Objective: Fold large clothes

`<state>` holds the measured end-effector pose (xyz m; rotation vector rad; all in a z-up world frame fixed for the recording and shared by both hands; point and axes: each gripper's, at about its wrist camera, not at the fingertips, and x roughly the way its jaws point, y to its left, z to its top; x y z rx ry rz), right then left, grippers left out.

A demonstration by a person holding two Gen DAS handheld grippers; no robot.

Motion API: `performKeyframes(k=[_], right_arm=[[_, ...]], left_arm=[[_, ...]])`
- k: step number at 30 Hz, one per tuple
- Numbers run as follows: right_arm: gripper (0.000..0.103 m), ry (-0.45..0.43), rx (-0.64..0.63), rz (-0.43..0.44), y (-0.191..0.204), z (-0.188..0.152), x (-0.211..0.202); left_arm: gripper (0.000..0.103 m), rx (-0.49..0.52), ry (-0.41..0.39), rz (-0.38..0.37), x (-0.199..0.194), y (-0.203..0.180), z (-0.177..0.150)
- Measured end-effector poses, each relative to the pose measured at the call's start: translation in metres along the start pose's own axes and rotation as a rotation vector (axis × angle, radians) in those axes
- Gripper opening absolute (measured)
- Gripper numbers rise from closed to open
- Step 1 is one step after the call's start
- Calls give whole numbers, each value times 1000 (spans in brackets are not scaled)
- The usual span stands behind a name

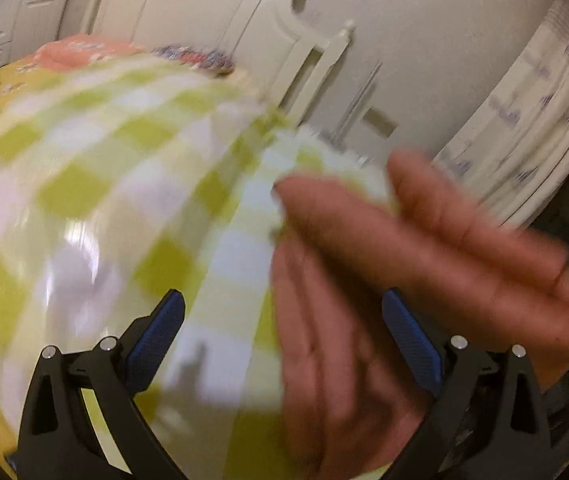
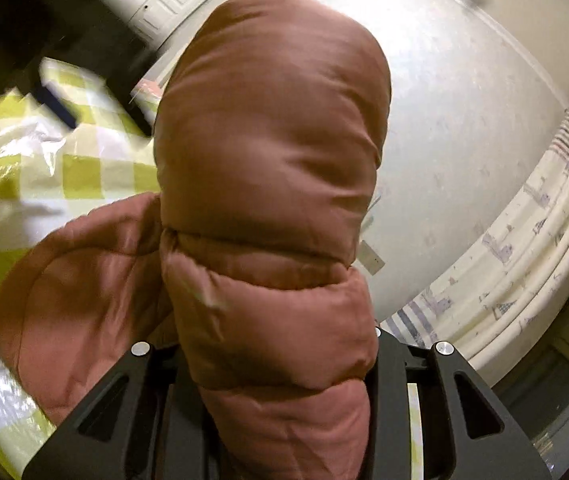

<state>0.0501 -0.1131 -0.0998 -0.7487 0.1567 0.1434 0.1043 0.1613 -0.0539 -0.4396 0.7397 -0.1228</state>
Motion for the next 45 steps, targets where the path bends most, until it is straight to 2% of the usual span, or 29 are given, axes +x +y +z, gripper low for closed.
performKeyframes(k=[1,3,5,8,10,12,13,15,17,19,21,23,24,25,28,30,31,32,34,37,39,42,43,45], right_arm=[[33,-4,-2,4,3,21,11],[33,-16,0,8,-4,26,12],[33,-25,-9,13,3,42,15],[33,-34,-70,7,22,44,27],[34,-42,-176,5,39,31,23],[39,-17,-373,-5,76,10,27],[47,-34,-444,-34,91,-1,28],[48,-47,-443,-27,101,-7,29],[48,-38,-434,-27,102,-5,31],[48,-38,-433,-28,102,-4,32],[48,-38,-439,-32,101,-4,34],[48,-38,-443,-35,102,-4,35],[48,-38,-446,-40,103,-4,36],[48,-37,-448,-45,102,-7,37],[49,-44,-439,-60,108,-9,34],[50,-49,-426,-64,113,-9,31],[50,-49,-424,-66,114,-10,31],[50,-59,-426,-65,114,-10,30],[50,-69,-432,-49,115,-10,30],[50,-100,-486,-26,122,-13,23],[51,-120,-469,13,118,-15,12],[61,-139,-382,85,97,-21,-3],[70,-148,-330,132,86,-24,-14],[73,-145,-230,243,65,-28,-27]], left_arm=[[98,-15,46,3,12,3,-15],[98,-20,111,32,31,8,-31],[100,20,81,66,40,7,-36],[101,39,88,68,50,8,-33],[101,49,91,65,54,11,-30],[101,35,90,60,53,19,-24],[100,14,71,75,48,28,-18],[97,-30,30,126,32,39,0],[97,-91,-65,161,4,53,21],[97,-71,-154,145,-25,43,44],[98,38,-194,63,-41,2,68],[100,159,-139,-47,-36,-46,82],[100,216,-71,-105,-22,-73,89],[100,247,-25,-127,-9,-90,93],[100,395,135,-79,56,-143,90],[100,461,227,-8,99,-152,79],[101,482,269,55,123,-146,67],[101,498,261,56,136,-136,55],[101,521,128,-37,134,-115,41],[101,479,38,-100,123,-88,30],[101,461,15,-123,117,-80,29],[101,441,5,-139,117,-78,31],[101,434,0,-136,118,-79,33],[101,424,-17,-127,117,-85,34]])
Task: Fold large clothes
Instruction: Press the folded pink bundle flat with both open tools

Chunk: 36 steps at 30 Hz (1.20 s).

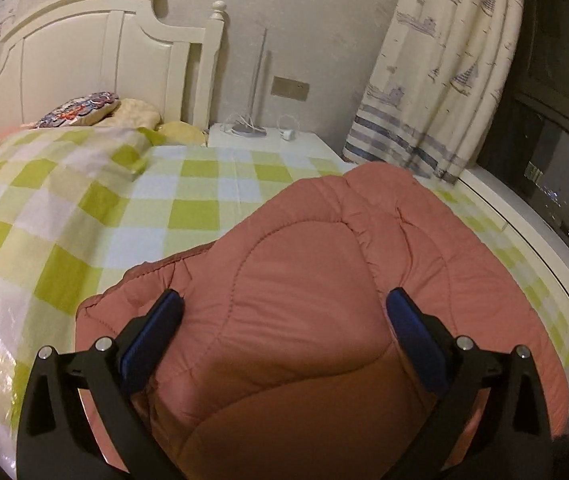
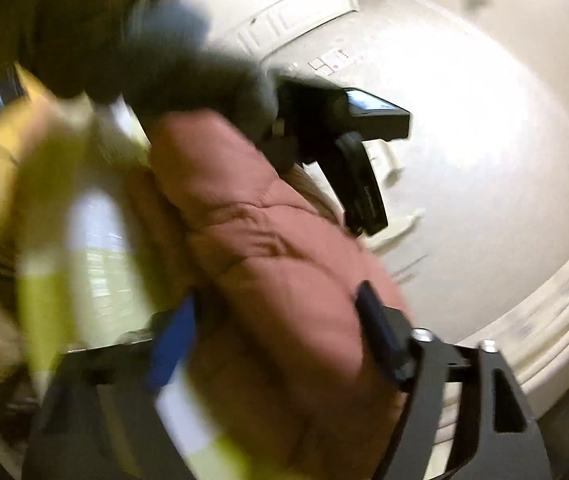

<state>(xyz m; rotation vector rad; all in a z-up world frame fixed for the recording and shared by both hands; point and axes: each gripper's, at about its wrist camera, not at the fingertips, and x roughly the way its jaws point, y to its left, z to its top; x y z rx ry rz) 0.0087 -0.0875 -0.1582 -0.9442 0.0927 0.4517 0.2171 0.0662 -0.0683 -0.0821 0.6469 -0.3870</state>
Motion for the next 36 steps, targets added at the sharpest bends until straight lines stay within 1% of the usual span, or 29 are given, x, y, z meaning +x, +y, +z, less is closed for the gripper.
performKeyframes(k=[2,3,5,6,8,9,10,11,12,13,14,15,16,17,18,20,21,22,23,24,25,27,28,29,30,31,33,35,36], right_arm=[[68,3,170,109,-28,-4,-13],[63,8,268,157,-49,-6,-16],[63,1,382,152,-82,-8,-13],[63,-4,476,136,-106,-7,-7],[63,7,612,122,-132,2,5],[62,16,636,104,-128,11,9],[62,42,632,92,-124,21,24],[62,88,618,105,-113,30,40],[62,191,608,160,-97,34,71],[63,263,597,176,-87,41,90],[63,300,551,129,-74,52,102],[63,301,500,82,-56,59,104],[62,315,473,60,-44,70,104],[62,325,491,73,-41,76,103],[62,335,507,84,-42,78,102],[62,331,498,70,-39,79,103],[62,326,502,68,-37,81,102],[62,325,501,67,-38,81,104],[62,323,505,67,-38,83,103],[62,321,508,67,-40,81,106],[62,314,512,69,-38,83,102],[62,302,519,85,-45,81,87],[62,282,512,109,-48,79,74],[62,264,513,160,-52,77,66],[60,252,527,200,-62,73,62],[60,220,556,223,-75,70,50],[60,168,604,193,-103,65,33],[60,119,692,130,-141,55,23],[59,101,748,117,-160,46,24]], left_arm=[[101,1,-6,10,3,-5,7],[101,16,-5,12,11,-8,12],[101,60,-20,-2,20,-12,19],[101,83,-23,-17,24,-15,23],[101,167,-2,-44,40,-23,34],[101,210,5,-53,48,-28,38],[101,231,14,-63,54,-31,41],[101,240,30,-79,61,-31,45],[101,240,40,-89,65,-30,47],[101,249,44,-88,69,-29,50],[101,275,49,-62,71,-28,51],[101,313,71,-20,72,-28,53],[101,334,102,18,72,-30,56],[101,338,133,75,66,-33,62],[101,314,135,124,53,-35,70],[99,228,70,143,22,-38,85],[100,156,10,114,0,-40,93],[101,124,-21,95,-9,-41,97],[101,104,-41,95,-11,-43,98],[101,96,-39,122,-5,-44,96],[101,94,18,172,17,-44,89],[101,97,140,239,61,-37,69],[101,75,154,209,76,-28,57],[101,15,136,168,75,-16,54],[101,-59,116,161,68,-3,57],[101,-70,105,163,64,0,57],[101,-15,99,172,63,-4,52],[101,-20,93,169,63,-2,51],[101,-23,96,166,64,-2,51]])
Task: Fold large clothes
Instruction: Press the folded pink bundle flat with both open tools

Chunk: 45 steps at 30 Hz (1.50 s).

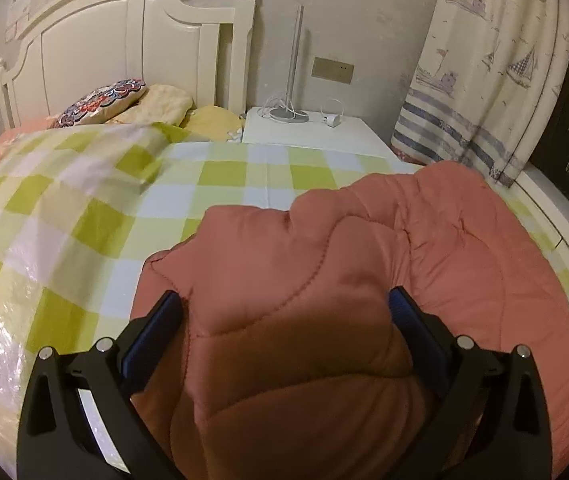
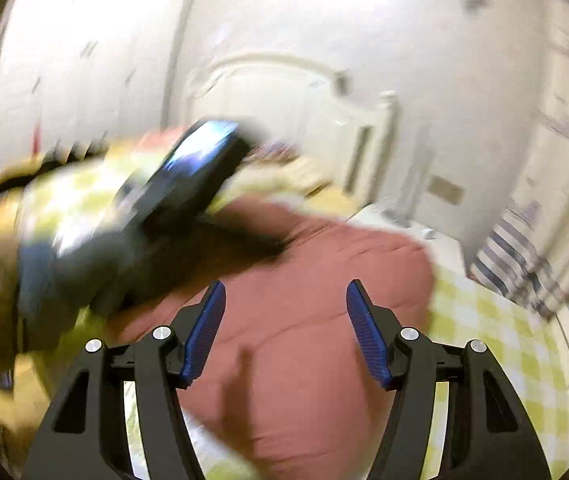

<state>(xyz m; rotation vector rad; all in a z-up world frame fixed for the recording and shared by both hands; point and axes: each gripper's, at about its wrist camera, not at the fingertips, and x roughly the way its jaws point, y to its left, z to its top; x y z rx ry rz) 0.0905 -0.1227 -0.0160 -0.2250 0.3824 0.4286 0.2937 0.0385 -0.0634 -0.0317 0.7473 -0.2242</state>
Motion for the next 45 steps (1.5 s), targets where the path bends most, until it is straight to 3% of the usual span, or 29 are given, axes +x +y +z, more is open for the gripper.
performKeyframes(k=[1,3,5,6,9,12,13,17,19,21,22,23,25,27,29,31,34,36,39,40,42,45], right_arm=[[52,-7,69,19,-16,4,0],[48,24,123,48,-31,3,12],[47,198,31,16,-17,-24,49],[48,224,-51,-29,-3,-42,61],[48,216,13,3,-14,-46,59],[47,240,-54,44,-18,-32,51],[47,234,-61,51,-33,-20,52],[47,128,16,-54,-95,23,62],[47,114,93,-35,-117,37,84],[47,222,84,-11,-118,29,119],[48,392,74,65,-115,8,157],[48,427,93,103,-113,-6,169],[48,369,148,134,-120,-15,167],[48,382,131,125,-122,-8,162],[48,396,71,88,-121,9,158],[48,324,66,28,-131,35,152],[48,251,126,15,-148,60,160],[48,293,121,20,-151,62,188],[49,516,30,28,-137,29,253],[50,521,71,60,-141,20,261],[54,523,147,25,-154,15,261],[59,476,100,-51,-146,18,240]], left_arm=[[101,1,5,1,1,0,0],[101,12,6,11,1,-3,0],[101,39,3,26,0,-7,-2],[101,51,0,30,-1,-9,-3],[101,77,-2,55,-1,-12,-4],[101,85,-3,65,-1,-13,-4],[101,79,-1,61,-1,-12,-4],[101,72,-8,62,-3,-11,-5],[101,79,-16,74,-5,-12,-6],[101,78,-14,72,-5,-12,-6],[101,74,-11,79,-5,-12,-6],[101,70,-6,83,-5,-11,-6],[101,64,5,66,-4,-8,-8],[101,64,4,62,-5,-7,-9],[101,76,-4,80,-8,-11,-10],[101,78,-9,85,-8,-10,-10],[101,71,-9,77,-8,-8,-9],[101,68,-7,74,-8,-6,-9],[101,65,-6,84,-7,-5,-8],[101,64,0,87,-6,-4,-8],[101,58,3,71,-5,-1,-8],[101,69,-6,76,-5,-1,-8]])
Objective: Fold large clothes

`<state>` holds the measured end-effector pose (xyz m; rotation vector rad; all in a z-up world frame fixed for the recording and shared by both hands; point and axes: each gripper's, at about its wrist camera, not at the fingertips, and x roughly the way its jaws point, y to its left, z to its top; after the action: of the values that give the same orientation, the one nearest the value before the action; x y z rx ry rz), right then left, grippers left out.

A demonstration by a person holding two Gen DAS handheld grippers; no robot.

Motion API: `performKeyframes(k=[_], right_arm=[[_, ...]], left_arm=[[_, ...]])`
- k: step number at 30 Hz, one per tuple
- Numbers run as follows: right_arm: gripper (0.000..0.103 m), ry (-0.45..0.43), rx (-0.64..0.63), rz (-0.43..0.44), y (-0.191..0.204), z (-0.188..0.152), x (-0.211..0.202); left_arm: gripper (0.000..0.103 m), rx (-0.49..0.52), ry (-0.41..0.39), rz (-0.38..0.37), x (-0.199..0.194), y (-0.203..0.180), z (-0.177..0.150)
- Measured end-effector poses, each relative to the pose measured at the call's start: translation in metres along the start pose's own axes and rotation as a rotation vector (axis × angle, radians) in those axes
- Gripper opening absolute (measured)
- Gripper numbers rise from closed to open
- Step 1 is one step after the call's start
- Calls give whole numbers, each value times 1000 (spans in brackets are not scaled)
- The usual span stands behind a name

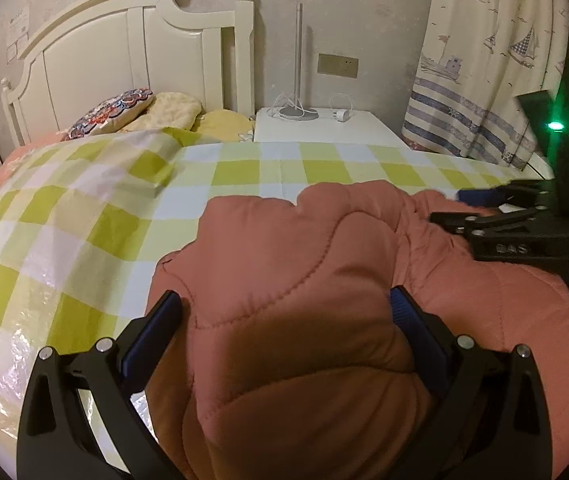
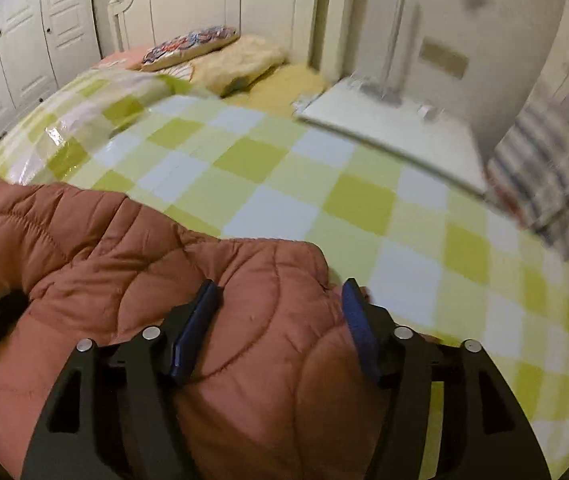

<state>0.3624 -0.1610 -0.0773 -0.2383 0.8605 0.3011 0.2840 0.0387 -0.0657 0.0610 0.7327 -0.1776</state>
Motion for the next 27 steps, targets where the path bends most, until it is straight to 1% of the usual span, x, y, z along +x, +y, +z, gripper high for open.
performKeyframes(k=[1,3,5,6,7,8,9,10,11,12,13,14,16,18,19,21,24,27], right_arm=[[59,-26,-18,-34,6,-3,-14],[59,-90,-21,-63,17,-9,-44],[62,-198,-13,-38,34,-24,-89],[67,-237,-24,-29,45,-33,-108],[74,-265,-38,-28,56,-41,-124],[79,-280,-51,-16,66,-51,-135],[86,-279,-74,10,77,-63,-143],[86,-263,-98,24,87,-70,-143],[86,-232,-125,19,96,-80,-138],[86,-189,-150,-7,106,-91,-127],[87,-191,-136,-32,111,-103,-116],[87,-221,-88,-20,109,-110,-114],[87,-217,-23,-6,101,-112,-120],[87,-227,-2,-45,104,-111,-133],[87,-248,-5,-54,109,-113,-144],[89,-306,-25,-36,122,-123,-169],[90,-412,-56,-22,136,-151,-212],[91,-496,-52,-30,139,-184,-250]], left_arm=[[101,1,-2,3,0,0,-1],[101,-2,-6,6,-1,0,-2],[101,-8,-8,2,-1,1,-3],[101,-8,-8,2,-1,1,-3],[101,-8,-8,3,-1,1,-3],[101,-8,-8,4,-1,1,-3],[101,-7,-8,6,-1,1,-3],[101,-7,-9,5,-1,1,-4],[101,-7,-9,6,-1,1,-4],[101,-6,-10,6,-1,1,-4],[101,-2,-10,9,-1,0,-4],[101,4,-11,14,-1,0,-4],[101,12,-14,22,-2,-2,-4],[101,5,-13,8,-5,1,-4],[101,-8,-18,2,-10,5,-4],[101,-28,-56,30,-35,9,-8],[101,-36,-145,83,-89,-1,-23],[101,-32,-211,78,-140,-17,-43]])
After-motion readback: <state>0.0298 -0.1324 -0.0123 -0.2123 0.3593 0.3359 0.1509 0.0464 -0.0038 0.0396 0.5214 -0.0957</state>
